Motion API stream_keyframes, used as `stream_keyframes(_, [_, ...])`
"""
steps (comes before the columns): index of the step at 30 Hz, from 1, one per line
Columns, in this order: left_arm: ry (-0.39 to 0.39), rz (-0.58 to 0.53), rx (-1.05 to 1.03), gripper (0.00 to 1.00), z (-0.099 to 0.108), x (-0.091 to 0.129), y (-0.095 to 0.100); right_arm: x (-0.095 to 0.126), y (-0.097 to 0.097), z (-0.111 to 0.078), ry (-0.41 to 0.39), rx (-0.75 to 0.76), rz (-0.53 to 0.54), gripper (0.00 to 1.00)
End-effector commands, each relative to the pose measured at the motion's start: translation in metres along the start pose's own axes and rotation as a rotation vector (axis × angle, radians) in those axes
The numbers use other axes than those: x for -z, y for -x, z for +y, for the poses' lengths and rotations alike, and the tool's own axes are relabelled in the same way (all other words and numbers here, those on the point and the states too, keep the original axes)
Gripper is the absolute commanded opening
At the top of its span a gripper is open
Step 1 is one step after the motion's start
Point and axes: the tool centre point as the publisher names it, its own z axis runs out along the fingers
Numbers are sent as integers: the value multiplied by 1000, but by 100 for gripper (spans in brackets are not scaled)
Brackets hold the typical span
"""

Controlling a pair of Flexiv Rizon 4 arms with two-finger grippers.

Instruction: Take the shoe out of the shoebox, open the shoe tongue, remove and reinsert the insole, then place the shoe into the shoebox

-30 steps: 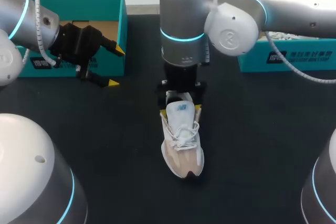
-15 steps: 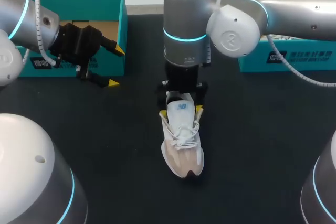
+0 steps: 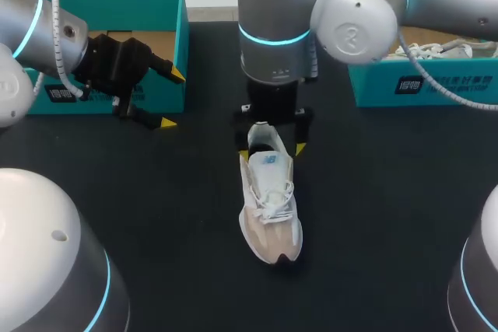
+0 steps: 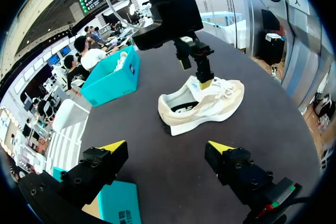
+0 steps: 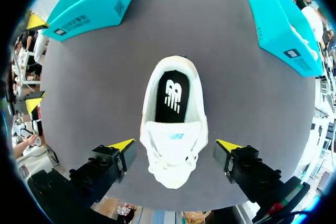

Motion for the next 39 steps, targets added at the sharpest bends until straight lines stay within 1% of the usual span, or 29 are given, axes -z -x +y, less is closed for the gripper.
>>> stream_keyframes(1, [4, 1, 0, 100, 0, 0, 0, 16, -1, -17, 30, -2, -5, 25])
stream_keyframes(3, [4, 1, 0, 100, 0, 0, 0, 16, -4, -21, 25, 0, -1, 8])
stream_keyframes(4, [4, 1, 0, 100, 0, 0, 0, 14, -5, -24, 18, -4, 3, 4])
stream_keyframes(6, [4, 1, 0, 100, 0, 0, 0, 7, -5, -28, 3, -14, 10, 4])
stream_keyframes(7, [4, 1, 0, 100, 0, 0, 0, 4, -6, -30, -9, -15, 16, 1])
stream_keyframes(11, [4, 1, 0, 100, 0, 0, 0, -6, -7, -29, -12, -24, 34, 4])
stream_keyframes(16, [4, 1, 0, 100, 0, 0, 0, -28, -7, -18, -18, -10, 63, 10])
stream_keyframes(18, [4, 1, 0, 100, 0, 0, 0, -39, -6, -13, -29, 1, 68, 9])
stream_keyframes(21, [4, 1, 0, 100, 0, 0, 0, -48, -3, -7, -35, 11, 70, 7])
stream_keyframes(25, [4, 1, 0, 100, 0, 0, 0, -50, -2, -5, -41, 11, 69, 11])
stream_keyframes(30, [4, 1, 0, 100, 0, 0, 0, -37, 0, -11, -28, 12, 54, 15])
stream_keyframes(33, [4, 1, 0, 100, 0, 0, 0, -36, 1, -12, -23, 6, 51, 18])
stream_keyframes(36, [4, 1, 0, 100, 0, 0, 0, -42, 1, -7, -19, 11, 63, 18])
stream_keyframes(39, [4, 1, 0, 100, 0, 0, 0, -46, 0, 0, -13, 20, 75, 22])
